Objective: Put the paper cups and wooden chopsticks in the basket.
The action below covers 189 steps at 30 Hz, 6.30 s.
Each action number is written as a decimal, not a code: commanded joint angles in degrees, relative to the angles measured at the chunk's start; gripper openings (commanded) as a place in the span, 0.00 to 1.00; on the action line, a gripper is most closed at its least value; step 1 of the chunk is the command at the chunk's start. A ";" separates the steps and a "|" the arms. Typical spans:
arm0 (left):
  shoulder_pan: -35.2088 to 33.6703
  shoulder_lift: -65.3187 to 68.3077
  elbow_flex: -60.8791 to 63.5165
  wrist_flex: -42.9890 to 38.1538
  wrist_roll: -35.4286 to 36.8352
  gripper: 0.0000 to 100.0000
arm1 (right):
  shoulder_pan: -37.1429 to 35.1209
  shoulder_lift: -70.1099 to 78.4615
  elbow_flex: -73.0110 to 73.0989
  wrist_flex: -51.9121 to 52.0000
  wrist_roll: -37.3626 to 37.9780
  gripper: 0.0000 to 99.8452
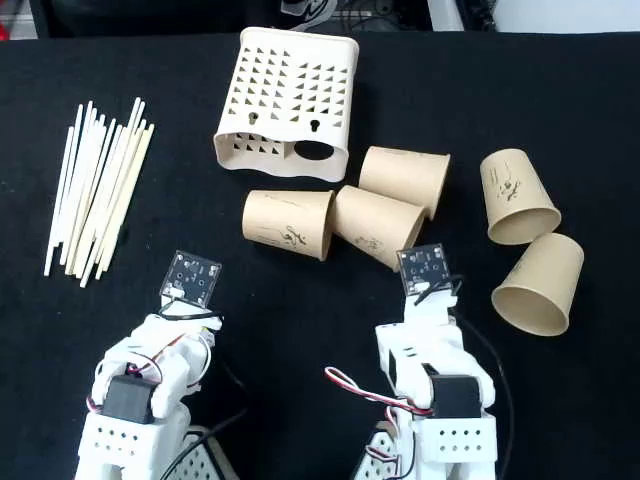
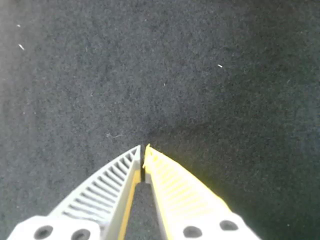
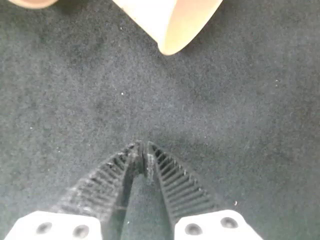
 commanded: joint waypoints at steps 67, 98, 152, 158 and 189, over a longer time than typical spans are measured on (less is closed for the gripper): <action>-11.21 -0.26 -9.54 -36.92 -10.02 0.03 | -0.44 -4.26 -0.48 -2.02 29.89 0.09; -10.42 90.55 -55.52 -61.36 12.40 0.22 | -0.44 -4.26 -0.48 -2.02 29.54 0.09; -6.29 106.55 -89.71 -33.41 19.78 0.03 | -0.44 -4.18 -0.48 -2.02 29.54 0.09; -6.11 98.11 -89.89 -26.90 19.78 0.03 | -0.26 -4.18 -0.48 -2.02 29.54 0.09; -6.11 101.19 -109.58 3.52 26.64 0.29 | -0.18 -4.18 -0.48 -2.02 29.54 0.09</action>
